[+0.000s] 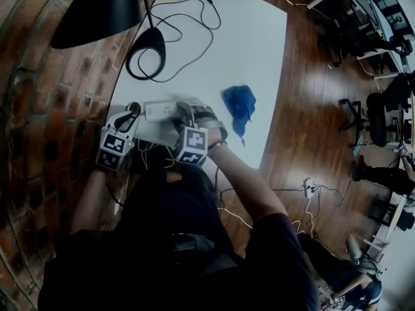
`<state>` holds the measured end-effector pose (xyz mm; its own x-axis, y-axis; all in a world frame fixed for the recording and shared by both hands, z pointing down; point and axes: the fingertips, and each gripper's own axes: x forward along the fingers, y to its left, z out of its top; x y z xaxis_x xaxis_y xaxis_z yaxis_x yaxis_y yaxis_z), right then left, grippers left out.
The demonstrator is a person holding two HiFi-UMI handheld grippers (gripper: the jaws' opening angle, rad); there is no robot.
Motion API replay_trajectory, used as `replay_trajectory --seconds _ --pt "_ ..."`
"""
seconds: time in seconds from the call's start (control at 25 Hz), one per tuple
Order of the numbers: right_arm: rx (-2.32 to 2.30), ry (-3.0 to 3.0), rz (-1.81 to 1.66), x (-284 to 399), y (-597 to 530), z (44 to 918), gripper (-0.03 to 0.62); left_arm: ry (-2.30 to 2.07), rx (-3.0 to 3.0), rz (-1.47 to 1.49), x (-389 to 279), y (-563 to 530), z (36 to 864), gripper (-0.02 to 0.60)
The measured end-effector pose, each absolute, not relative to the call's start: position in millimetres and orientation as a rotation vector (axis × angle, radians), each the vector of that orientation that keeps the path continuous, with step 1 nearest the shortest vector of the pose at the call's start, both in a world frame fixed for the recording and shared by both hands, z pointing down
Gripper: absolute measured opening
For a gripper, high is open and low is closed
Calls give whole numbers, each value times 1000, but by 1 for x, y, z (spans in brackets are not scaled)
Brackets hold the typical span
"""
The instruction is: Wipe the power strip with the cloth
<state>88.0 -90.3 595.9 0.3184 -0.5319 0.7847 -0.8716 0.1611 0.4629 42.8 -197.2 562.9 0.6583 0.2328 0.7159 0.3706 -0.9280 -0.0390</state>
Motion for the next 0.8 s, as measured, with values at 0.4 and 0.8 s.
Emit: replay_trajectory --seconds 0.4,0.8 --pt "1569 -1291 438 64 -88 585 249 -489 -2660 -1274 48 -202 590 22" --pt "1667 -1308 507 60 -96 593 239 -399 -2598 -1316 69 -218 599 8"
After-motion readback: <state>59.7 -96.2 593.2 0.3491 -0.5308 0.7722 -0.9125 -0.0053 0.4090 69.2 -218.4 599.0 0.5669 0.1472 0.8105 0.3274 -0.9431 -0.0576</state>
